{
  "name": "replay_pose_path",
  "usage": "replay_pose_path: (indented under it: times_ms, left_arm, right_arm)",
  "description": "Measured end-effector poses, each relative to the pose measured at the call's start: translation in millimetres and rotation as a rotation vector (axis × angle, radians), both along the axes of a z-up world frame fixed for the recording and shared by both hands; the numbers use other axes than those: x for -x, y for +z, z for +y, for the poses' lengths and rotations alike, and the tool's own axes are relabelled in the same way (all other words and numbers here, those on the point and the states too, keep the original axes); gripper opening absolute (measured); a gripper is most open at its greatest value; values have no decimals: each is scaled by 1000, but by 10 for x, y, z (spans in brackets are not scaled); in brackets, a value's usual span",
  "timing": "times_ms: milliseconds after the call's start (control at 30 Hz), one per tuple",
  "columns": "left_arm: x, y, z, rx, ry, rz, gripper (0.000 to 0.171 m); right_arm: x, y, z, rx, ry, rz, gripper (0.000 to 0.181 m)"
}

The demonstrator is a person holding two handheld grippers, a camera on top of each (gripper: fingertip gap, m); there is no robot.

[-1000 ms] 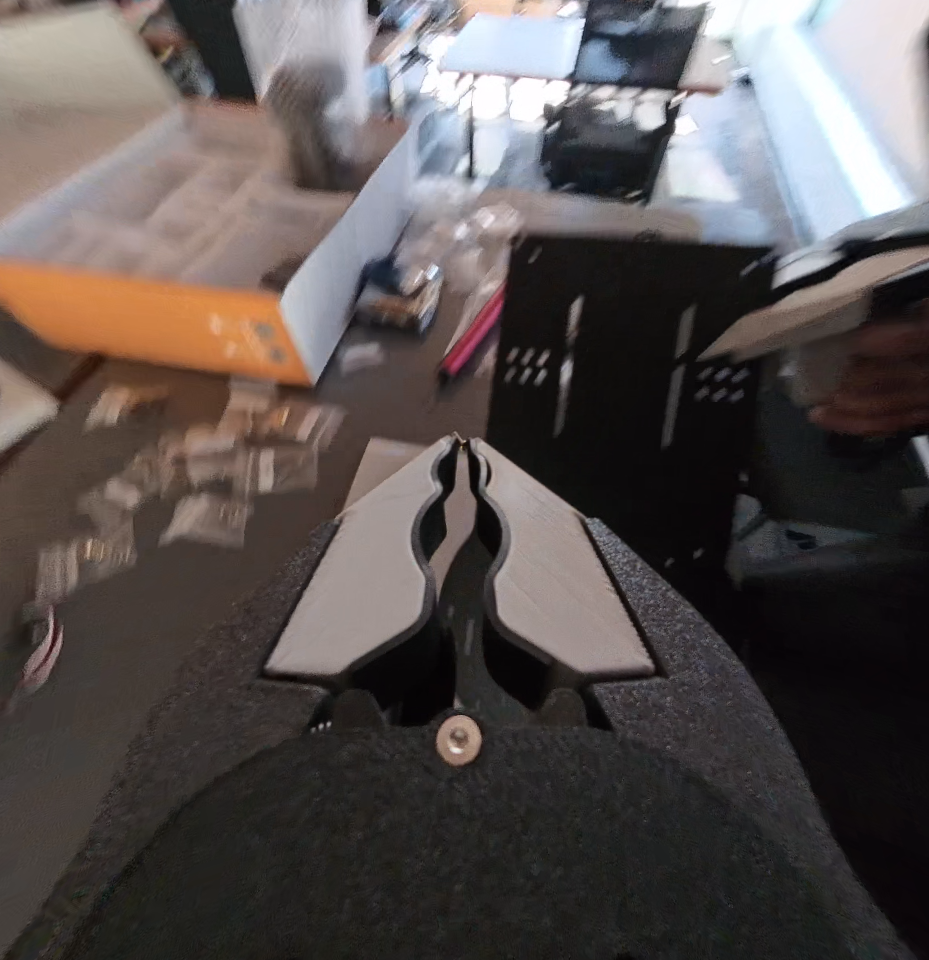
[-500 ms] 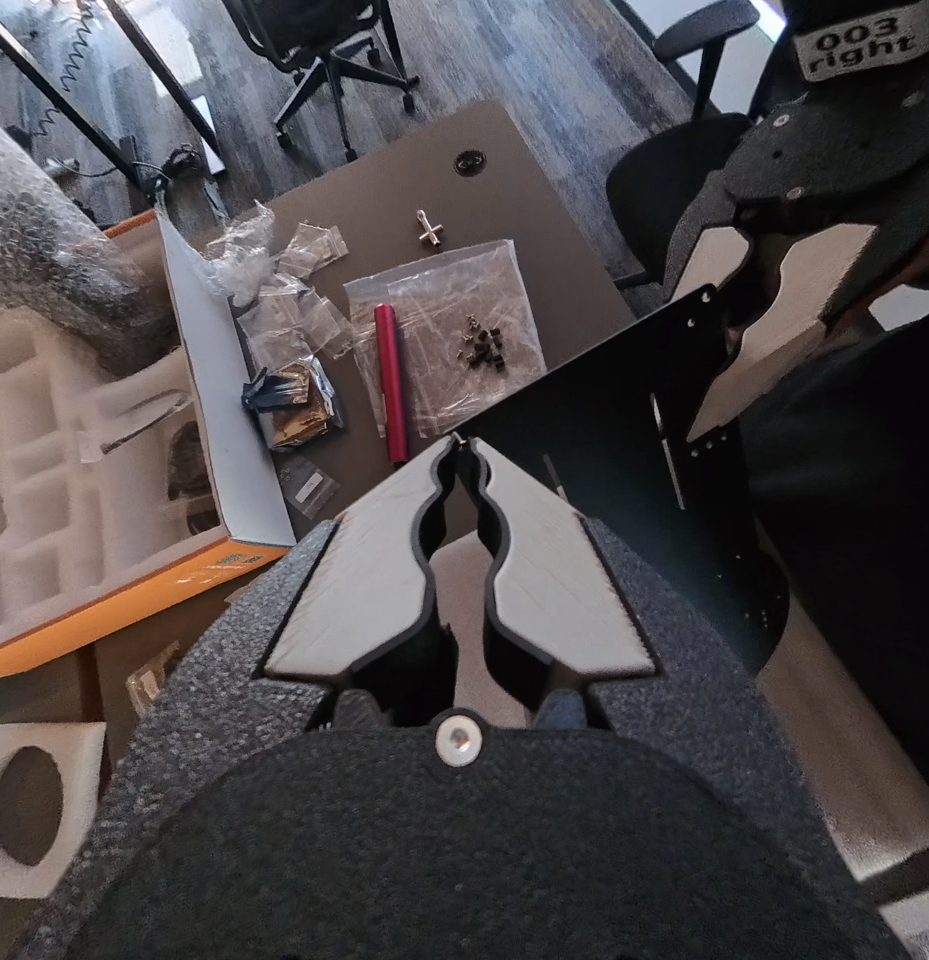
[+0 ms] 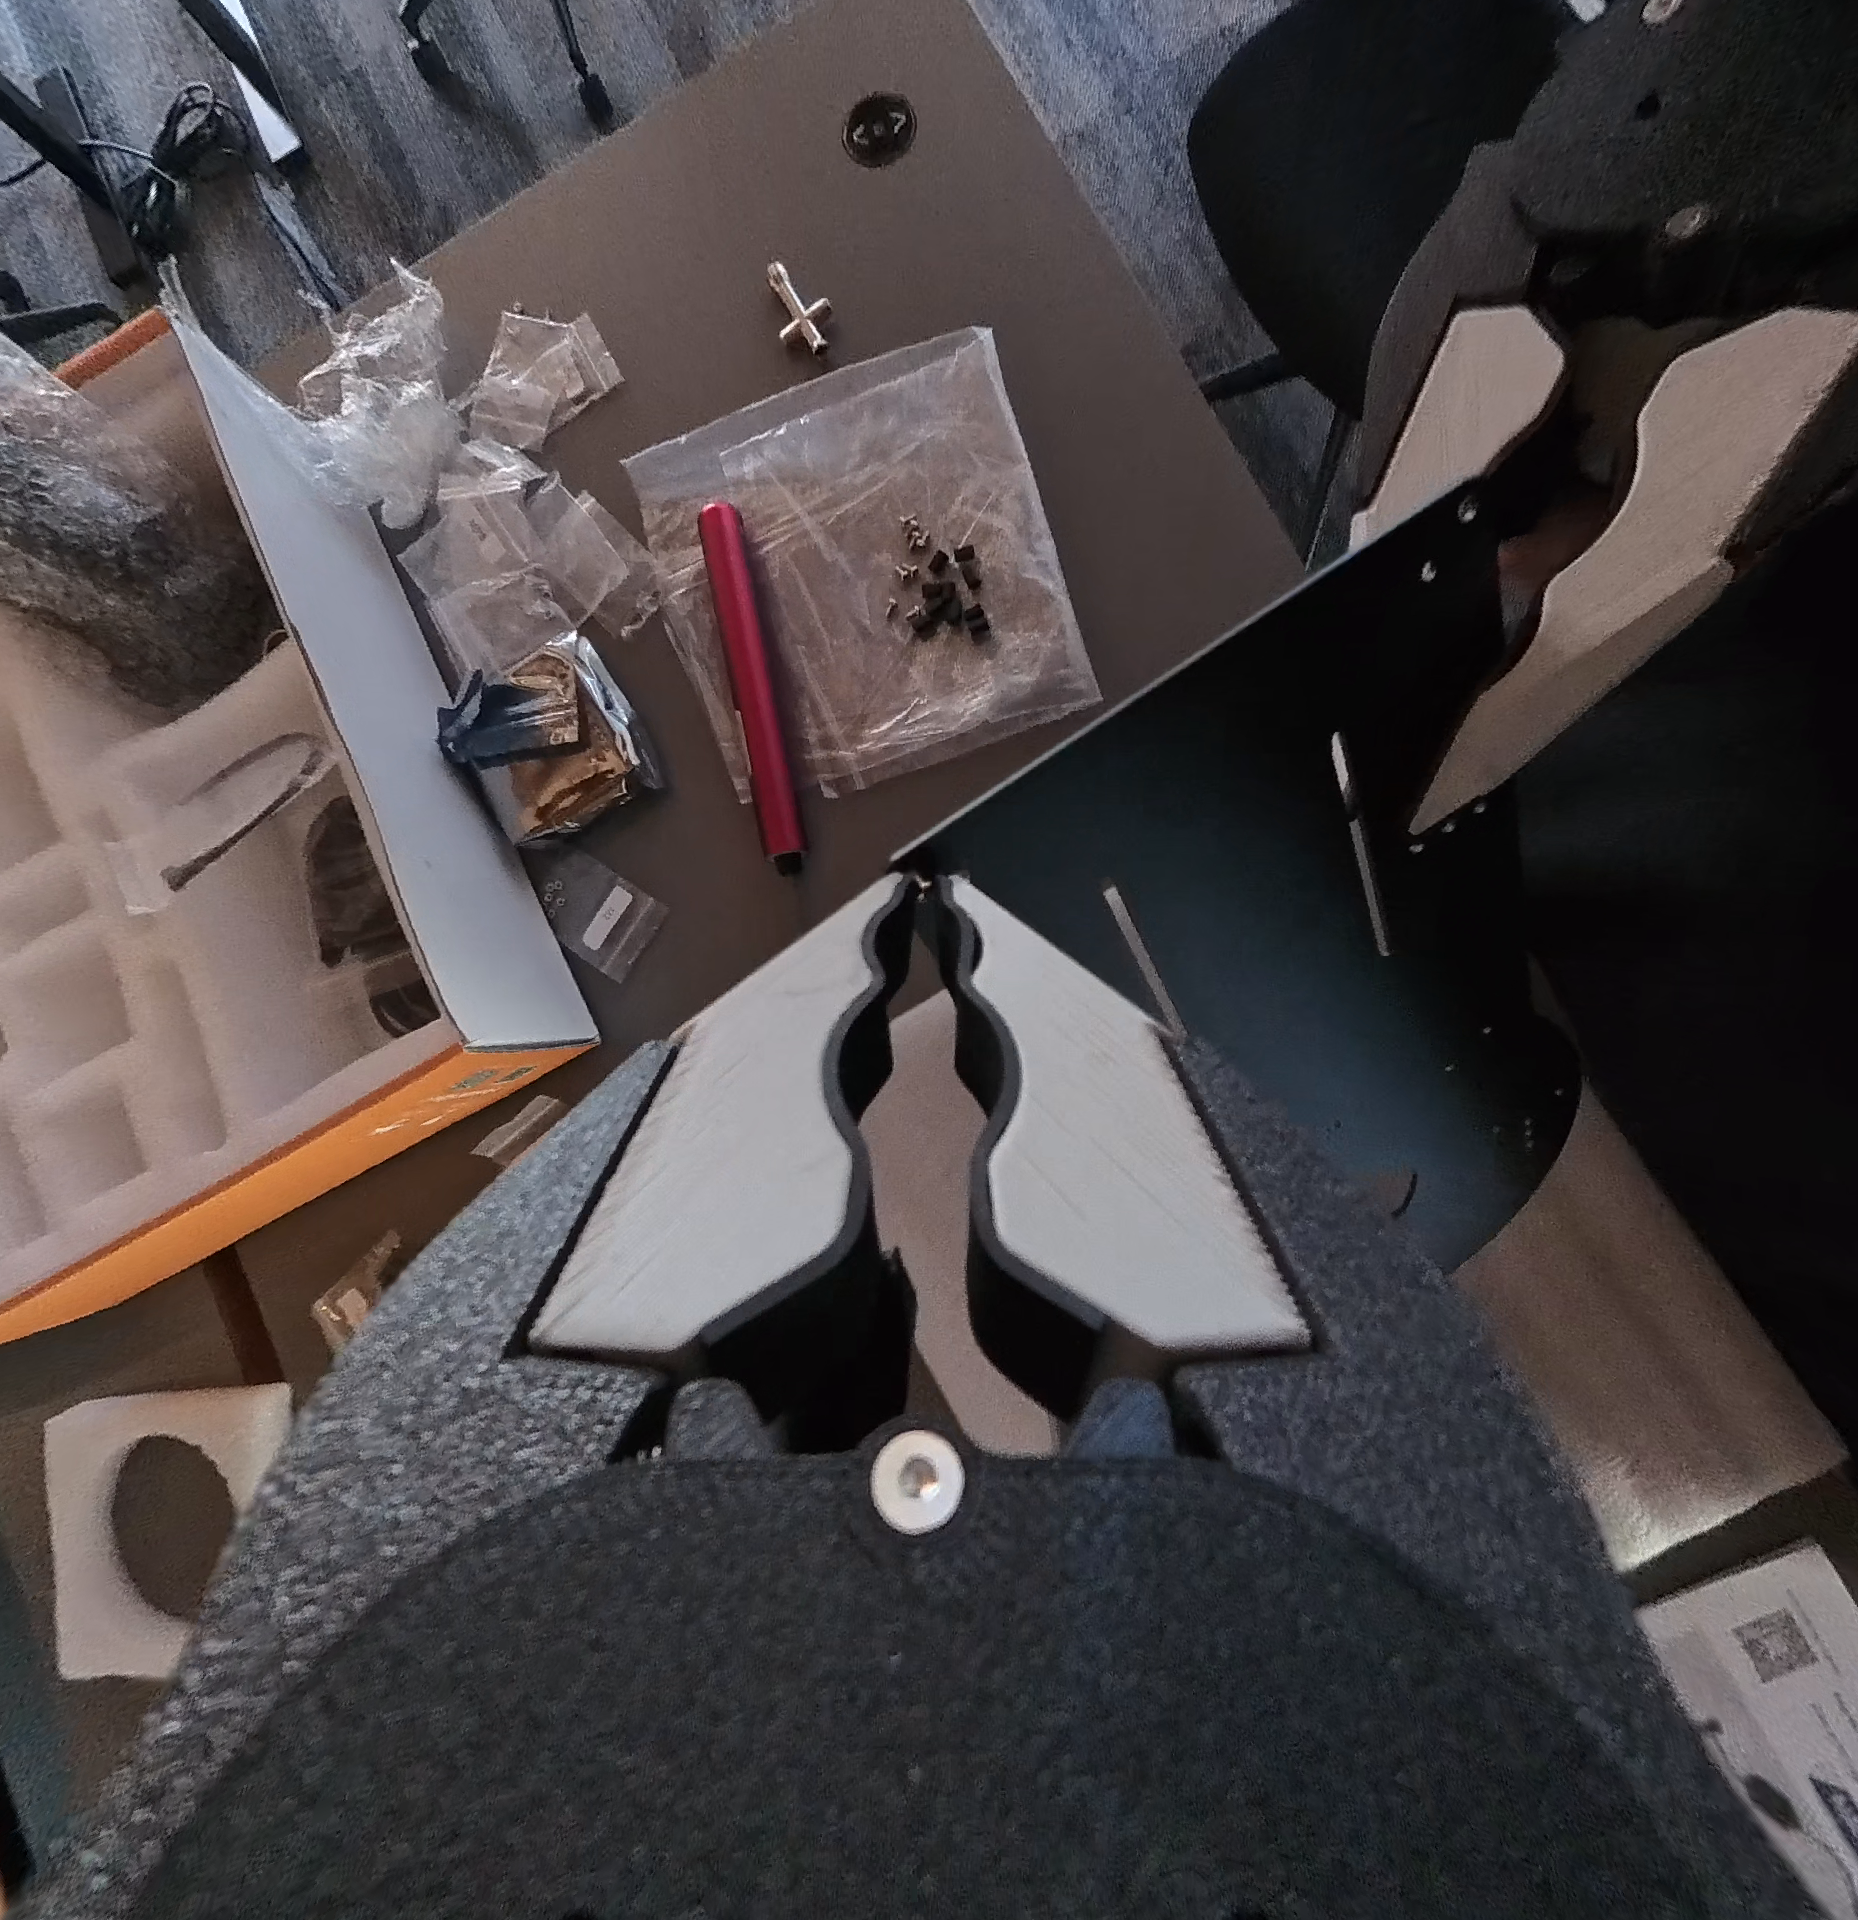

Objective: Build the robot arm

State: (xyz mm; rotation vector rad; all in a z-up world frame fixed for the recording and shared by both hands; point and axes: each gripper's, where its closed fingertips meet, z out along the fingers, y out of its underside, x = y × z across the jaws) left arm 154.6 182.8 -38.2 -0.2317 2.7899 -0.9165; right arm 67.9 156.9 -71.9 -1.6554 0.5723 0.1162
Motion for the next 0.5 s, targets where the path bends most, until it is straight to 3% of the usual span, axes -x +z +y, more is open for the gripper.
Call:
replay_pose_path:
  times_ms: [233, 500]
  left_arm:
    - [-18, -9, 31, -90, -35, -72, 4]
    - [-36, 5, 56, -86, -6, -139, 5]
  right_arm:
    - [-14, 4, 17, 11, 7, -18, 8]
    - [-15, -4, 15, -6, 9, -6, 8]
